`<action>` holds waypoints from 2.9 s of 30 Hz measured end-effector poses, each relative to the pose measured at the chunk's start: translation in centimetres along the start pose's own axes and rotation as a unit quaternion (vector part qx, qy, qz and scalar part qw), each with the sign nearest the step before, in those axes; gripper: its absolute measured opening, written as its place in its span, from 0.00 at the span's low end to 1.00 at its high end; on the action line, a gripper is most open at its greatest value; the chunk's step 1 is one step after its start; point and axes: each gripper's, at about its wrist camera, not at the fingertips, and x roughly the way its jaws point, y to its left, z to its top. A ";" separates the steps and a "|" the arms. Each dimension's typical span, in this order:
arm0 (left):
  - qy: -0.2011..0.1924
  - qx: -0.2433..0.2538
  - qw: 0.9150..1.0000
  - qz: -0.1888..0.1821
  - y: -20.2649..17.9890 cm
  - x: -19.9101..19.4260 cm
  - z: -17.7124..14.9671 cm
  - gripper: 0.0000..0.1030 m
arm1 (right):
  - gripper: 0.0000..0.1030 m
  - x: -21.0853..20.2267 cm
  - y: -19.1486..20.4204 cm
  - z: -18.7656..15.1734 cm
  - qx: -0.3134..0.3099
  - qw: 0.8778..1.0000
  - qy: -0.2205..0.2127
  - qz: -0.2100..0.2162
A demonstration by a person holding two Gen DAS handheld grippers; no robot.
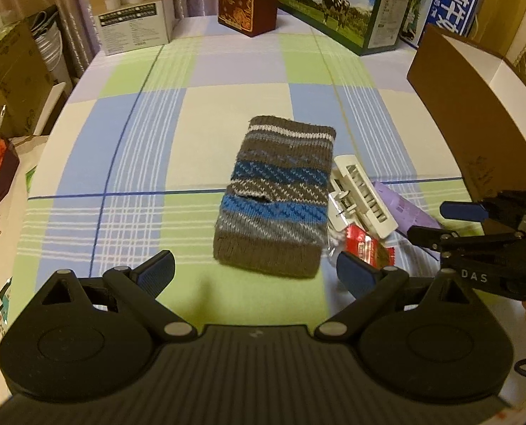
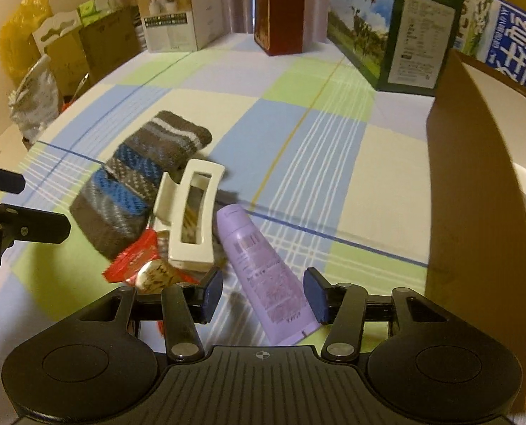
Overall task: Organize objects
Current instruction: 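Move the right tool to the purple tube and close on it, then grasp the striped knit sock with the left tool while the right tool lifts the purple tube, then carry the sock with the left tool while the right tool carries the tube over the cardboard box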
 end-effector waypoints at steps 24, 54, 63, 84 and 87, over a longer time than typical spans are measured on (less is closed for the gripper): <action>-0.007 0.025 0.999 -0.038 -0.3 6.6 4.3 0.93 | 0.31 1.2 -2.5 0.1 0.083 0.996 -0.020 -0.035; -0.040 -0.026 0.999 -0.017 3.5 -0.8 1.4 0.22 | 0.31 0.0 -1.7 -1.2 0.070 0.997 -0.014 -0.005; -0.049 -0.003 0.998 -0.044 0.5 -2.9 0.9 0.22 | 0.31 -5.5 -2.2 -2.1 0.117 0.992 -0.044 0.012; -0.085 0.072 0.984 -0.138 -11.1 -7.8 1.7 0.22 | 0.31 -16.7 -6.9 -5.5 0.173 0.980 -0.096 -0.003; -0.088 0.084 0.981 -0.150 -13.3 -8.1 1.9 0.22 | 0.31 -18.2 -8.2 -6.0 0.181 0.978 -0.106 -0.008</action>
